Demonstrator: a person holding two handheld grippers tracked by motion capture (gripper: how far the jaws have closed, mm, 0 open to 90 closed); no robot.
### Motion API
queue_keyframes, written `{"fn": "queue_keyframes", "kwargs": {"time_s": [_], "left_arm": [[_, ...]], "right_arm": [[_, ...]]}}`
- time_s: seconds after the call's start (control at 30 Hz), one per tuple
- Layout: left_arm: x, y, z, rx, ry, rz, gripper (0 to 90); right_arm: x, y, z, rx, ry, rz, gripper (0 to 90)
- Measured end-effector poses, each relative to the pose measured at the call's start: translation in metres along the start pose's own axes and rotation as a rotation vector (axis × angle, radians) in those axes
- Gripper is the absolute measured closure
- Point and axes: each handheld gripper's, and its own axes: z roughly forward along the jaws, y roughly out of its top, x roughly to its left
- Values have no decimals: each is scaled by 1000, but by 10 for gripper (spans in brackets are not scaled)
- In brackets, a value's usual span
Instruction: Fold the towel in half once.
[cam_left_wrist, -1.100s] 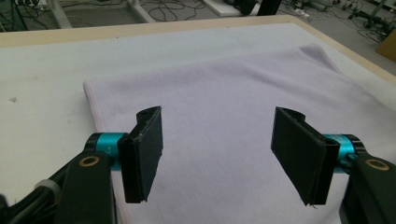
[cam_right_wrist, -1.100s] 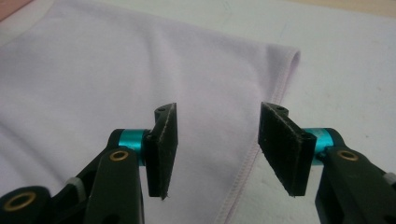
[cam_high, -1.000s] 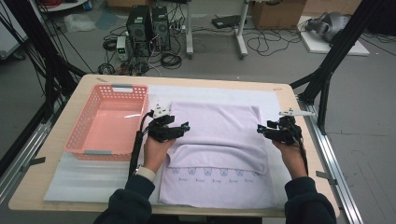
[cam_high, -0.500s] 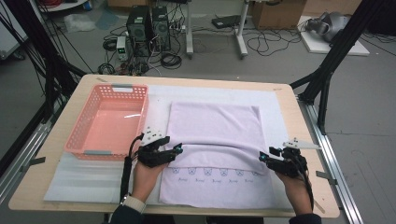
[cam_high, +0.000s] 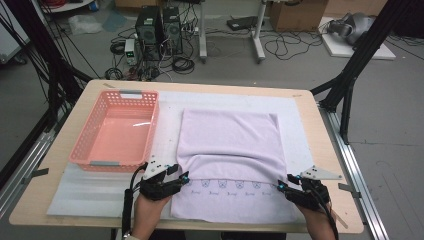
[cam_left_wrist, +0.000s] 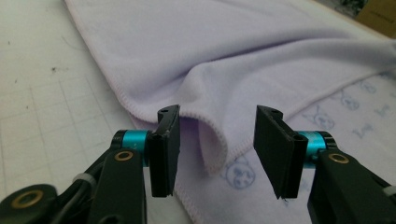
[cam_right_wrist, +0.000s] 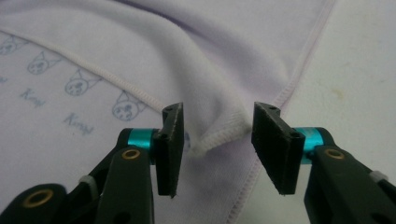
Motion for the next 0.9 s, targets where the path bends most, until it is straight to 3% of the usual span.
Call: {"fn": "queue_keyframes", "kwargs": {"time_s": [0.23, 0.3, 0.43, 0.57, 0.7, 0.9], "left_arm": [[3, -8, 3, 67, 5, -25, 634], [3, -8, 4, 66, 6, -30, 656], [0, -8, 5, 79, -4, -4, 863], [1, -8, 2, 68, -22, -8, 871], [0, -8, -5, 55, -46, -10, 872], [-5, -9, -23, 31, -87, -18, 872]], "right_arm": [[1, -5, 0, 13, -6, -1, 611], [-1, -9, 1, 15, -9, 10, 629], [-3, -12, 0, 18, 1, 20, 702], [-4, -12, 1, 22, 11, 13, 833], [-2, -13, -1, 38, 20, -9, 846], [0, -16, -15, 18, 38, 2, 847]]}}
